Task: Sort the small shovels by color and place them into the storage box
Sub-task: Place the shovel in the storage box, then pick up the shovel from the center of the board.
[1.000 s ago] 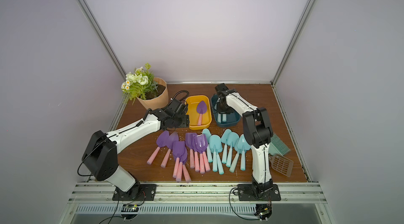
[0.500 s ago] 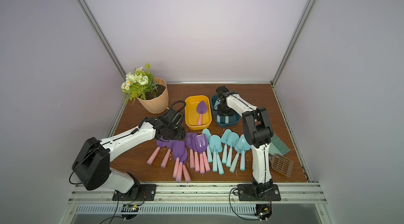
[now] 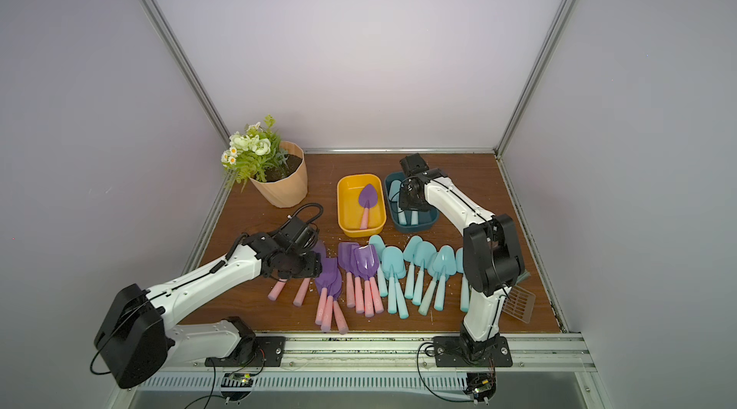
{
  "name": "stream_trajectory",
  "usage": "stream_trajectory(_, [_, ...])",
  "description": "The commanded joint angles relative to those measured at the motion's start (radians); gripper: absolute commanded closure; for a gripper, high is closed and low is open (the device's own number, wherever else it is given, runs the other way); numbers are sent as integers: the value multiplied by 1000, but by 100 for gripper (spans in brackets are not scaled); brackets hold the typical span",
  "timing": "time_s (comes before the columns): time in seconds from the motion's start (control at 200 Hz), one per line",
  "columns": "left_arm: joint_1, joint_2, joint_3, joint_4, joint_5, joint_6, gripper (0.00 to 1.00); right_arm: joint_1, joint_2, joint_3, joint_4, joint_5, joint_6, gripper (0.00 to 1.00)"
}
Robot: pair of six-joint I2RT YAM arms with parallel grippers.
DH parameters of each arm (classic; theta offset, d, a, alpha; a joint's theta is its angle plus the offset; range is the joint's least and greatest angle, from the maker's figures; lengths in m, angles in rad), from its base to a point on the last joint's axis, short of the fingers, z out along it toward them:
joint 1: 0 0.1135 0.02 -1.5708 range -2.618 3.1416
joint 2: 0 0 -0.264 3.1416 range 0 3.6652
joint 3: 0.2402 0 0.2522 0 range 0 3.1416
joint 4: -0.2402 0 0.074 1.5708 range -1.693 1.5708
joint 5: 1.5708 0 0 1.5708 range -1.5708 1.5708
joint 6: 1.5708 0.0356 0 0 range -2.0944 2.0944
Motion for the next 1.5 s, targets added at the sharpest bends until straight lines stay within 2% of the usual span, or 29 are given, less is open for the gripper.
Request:
stream_trajectory(0.0, [3, -26, -43, -73, -3, -36, 29, 16, -44, -34, -3, -24, 22, 57])
stream_trajectory(0.25, [3, -25, -120, -78, 10, -37, 32, 20, -98, -74, 8, -24, 34, 57])
stream_trajectory(0.455, [2, 21, -138, -51, 17, -18, 39, 18, -120, -102, 17, -16, 40, 57])
stream_trajectory(0.565, [1, 42, -140, -43, 23, -9, 58, 19, -128, -113, 19, -15, 41, 57])
stream_trajectory(0.806, [1, 45, -129, -43, 7, -15, 87, 18, -144, -119, 20, -17, 45, 57])
stream_trajectory(0.926, [3, 39, -93, -44, -11, -3, 98, 18, -149, -119, 21, -19, 49, 57])
stream_trajectory(1.086, [3, 48, 18, -66, -28, 26, 99, 19, -153, -122, 18, -19, 53, 57])
stream_trajectory(1.286, [3, 96, 289, -146, -81, 89, 99, 19, -181, -123, 11, -6, 53, 57])
stream_trajectory(1.406, [3, 173, 469, -139, -105, 103, 99, 18, -206, -133, 8, 0, 52, 57])
stream_trajectory(1.496, [5, 289, 597, -121, -96, 121, 99, 18, -223, -142, 7, 8, 49, 57])
